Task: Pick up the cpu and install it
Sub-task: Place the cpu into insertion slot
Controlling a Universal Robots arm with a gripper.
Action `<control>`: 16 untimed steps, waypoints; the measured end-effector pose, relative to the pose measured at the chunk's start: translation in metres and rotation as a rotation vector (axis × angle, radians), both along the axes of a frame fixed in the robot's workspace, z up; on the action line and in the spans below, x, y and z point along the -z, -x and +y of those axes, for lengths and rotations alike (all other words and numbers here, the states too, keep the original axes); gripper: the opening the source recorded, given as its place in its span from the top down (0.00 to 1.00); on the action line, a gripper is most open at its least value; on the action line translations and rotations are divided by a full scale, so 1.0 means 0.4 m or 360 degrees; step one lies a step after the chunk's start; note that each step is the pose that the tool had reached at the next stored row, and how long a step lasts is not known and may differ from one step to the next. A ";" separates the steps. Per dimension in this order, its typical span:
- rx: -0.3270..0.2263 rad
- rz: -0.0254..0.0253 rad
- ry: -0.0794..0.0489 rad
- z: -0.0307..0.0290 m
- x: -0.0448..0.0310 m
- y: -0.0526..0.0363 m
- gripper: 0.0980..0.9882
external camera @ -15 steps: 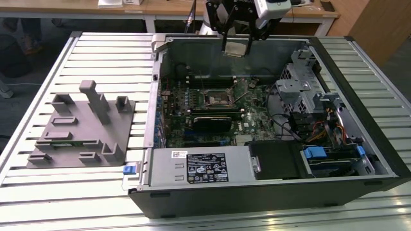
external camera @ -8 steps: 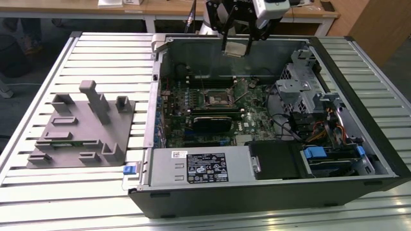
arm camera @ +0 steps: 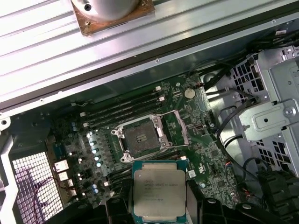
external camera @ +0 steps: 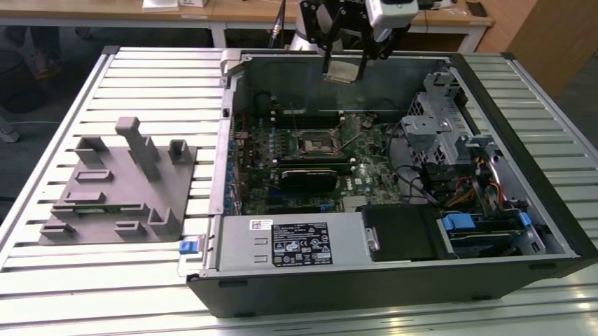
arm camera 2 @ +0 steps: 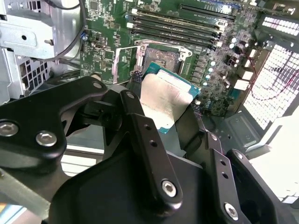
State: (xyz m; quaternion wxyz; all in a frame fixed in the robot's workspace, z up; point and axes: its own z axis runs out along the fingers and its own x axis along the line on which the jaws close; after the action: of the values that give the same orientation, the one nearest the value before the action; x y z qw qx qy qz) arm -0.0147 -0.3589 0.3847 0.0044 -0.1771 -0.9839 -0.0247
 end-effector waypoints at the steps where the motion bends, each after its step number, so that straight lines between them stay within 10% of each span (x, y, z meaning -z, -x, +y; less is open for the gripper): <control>1: 0.0009 0.00000 0.0000 0.000 0.000 0.000 0.50; 16: 0.0135 0.00000 0.0000 0.000 0.000 0.000 0.50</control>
State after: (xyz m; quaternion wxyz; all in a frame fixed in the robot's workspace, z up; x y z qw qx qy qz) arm -0.0147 -0.3589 0.3846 0.0034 -0.2187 -0.9755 -0.0249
